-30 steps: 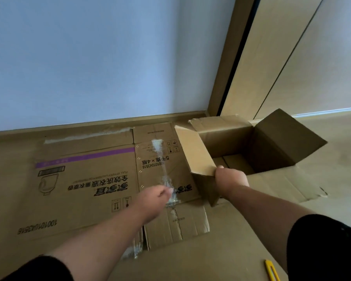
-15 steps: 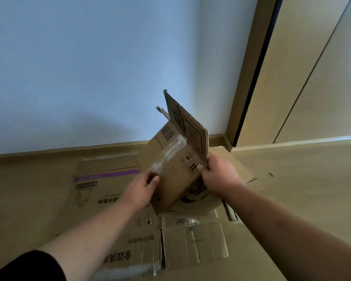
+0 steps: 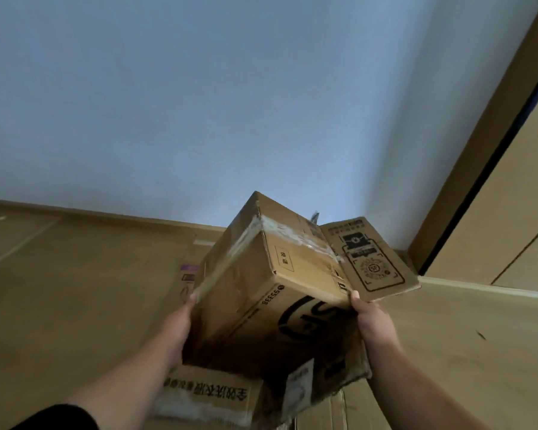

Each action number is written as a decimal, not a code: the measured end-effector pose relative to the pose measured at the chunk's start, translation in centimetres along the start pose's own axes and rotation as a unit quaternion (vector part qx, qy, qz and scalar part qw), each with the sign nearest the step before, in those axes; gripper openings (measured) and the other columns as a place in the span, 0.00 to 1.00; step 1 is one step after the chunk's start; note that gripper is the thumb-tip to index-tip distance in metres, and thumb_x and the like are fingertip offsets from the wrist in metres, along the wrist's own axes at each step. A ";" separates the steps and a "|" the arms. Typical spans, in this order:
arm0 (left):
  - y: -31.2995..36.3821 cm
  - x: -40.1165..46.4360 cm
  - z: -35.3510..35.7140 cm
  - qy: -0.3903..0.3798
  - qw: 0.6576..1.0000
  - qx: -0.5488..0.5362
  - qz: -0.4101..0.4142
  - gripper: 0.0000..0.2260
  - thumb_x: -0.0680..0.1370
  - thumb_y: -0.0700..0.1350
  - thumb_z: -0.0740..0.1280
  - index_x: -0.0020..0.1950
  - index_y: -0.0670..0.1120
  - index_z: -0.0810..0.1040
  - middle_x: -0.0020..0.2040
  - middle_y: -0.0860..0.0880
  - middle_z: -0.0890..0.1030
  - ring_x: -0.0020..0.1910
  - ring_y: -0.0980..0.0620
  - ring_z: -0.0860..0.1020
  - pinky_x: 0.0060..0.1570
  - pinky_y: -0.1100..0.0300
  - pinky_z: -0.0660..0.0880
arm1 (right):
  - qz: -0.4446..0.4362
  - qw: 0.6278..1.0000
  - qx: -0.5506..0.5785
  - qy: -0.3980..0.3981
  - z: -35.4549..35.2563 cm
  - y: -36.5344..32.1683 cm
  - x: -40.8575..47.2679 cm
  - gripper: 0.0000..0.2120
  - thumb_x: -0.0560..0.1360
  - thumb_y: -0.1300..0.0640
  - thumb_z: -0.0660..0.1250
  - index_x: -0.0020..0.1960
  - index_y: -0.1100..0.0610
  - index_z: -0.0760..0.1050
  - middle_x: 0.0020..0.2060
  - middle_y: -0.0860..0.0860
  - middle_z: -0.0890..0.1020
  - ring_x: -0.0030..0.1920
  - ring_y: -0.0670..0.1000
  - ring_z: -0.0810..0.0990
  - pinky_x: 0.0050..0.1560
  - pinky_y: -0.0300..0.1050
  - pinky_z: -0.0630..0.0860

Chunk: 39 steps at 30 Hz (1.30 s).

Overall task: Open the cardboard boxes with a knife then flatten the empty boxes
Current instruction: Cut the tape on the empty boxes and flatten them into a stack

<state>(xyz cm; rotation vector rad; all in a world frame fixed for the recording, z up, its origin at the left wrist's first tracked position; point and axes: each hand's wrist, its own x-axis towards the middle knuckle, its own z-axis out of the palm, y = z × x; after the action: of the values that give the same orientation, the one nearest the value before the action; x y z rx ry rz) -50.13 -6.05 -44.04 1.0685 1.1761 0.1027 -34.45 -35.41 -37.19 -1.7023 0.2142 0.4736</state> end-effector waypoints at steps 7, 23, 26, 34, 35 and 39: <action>-1.0 1.1 -1.9 -0.009 1.000 0.001 -0.023 0.29 0.73 0.63 0.70 0.62 0.41 0.79 0.50 0.40 0.85 0.49 0.41 0.83 0.46 0.50 0.79 | 0.156 0.985 0.068 -0.030 1.4 5.3 1.2 0.12 0.80 0.50 0.65 0.53 0.59 0.76 0.47 0.59 0.82 0.48 0.59 0.80 0.47 0.53 0.74; -5.2 0.8 1.4 -0.067 0.895 0.408 0.165 0.35 0.75 0.55 0.72 0.77 0.48 0.62 0.70 0.48 0.73 0.67 0.48 0.73 0.65 0.53 0.73 | 0.281 0.926 -0.252 0.001 -1.0 16.4 5.3 0.16 0.81 0.49 0.61 0.58 0.62 0.73 0.47 0.59 0.79 0.44 0.56 0.77 0.40 0.44 0.73; -6.2 1.5 2.2 -0.067 0.871 0.459 0.164 0.40 0.74 0.58 0.71 0.80 0.48 0.56 0.73 0.48 0.70 0.70 0.47 0.70 0.67 0.52 0.71 | 0.212 0.955 -0.207 0.008 -2.1 16.4 6.4 0.11 0.78 0.57 0.64 0.56 0.62 0.79 0.43 0.57 0.83 0.40 0.55 0.79 0.37 0.42 0.71; -6.4 2.8 3.5 0.034 0.813 0.538 0.221 0.42 0.74 0.61 0.69 0.80 0.44 0.54 0.80 0.43 0.56 0.78 0.43 0.57 0.75 0.46 0.60 | 0.132 0.937 -0.299 -0.125 -7.5 11.3 6.4 0.11 0.83 0.53 0.60 0.57 0.56 0.78 0.50 0.57 0.83 0.49 0.55 0.82 0.46 0.47 0.76; -6.4 2.7 3.9 0.040 0.795 0.556 0.240 0.44 0.75 0.62 0.69 0.81 0.44 0.50 0.81 0.44 0.53 0.79 0.44 0.54 0.76 0.47 0.57 | 0.127 0.930 -0.321 -0.122 -8.7 10.7 6.7 0.10 0.83 0.53 0.61 0.57 0.56 0.78 0.50 0.56 0.83 0.49 0.54 0.82 0.45 0.45 0.76; -6.6 1.2 6.7 -0.011 0.718 0.626 0.305 0.40 0.78 0.63 0.63 0.81 0.46 0.50 0.81 0.47 0.50 0.80 0.48 0.49 0.77 0.50 0.52 | 0.111 0.935 -0.328 -0.078 -14.0 8.5 8.2 0.10 0.82 0.54 0.62 0.59 0.57 0.77 0.50 0.56 0.82 0.47 0.53 0.81 0.46 0.45 0.73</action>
<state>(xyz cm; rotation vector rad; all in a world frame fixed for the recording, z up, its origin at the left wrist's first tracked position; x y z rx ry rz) -47.29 -13.11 -49.71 2.6465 0.7115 -0.2521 -27.81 -49.62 -46.56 -2.2882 0.1392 0.9210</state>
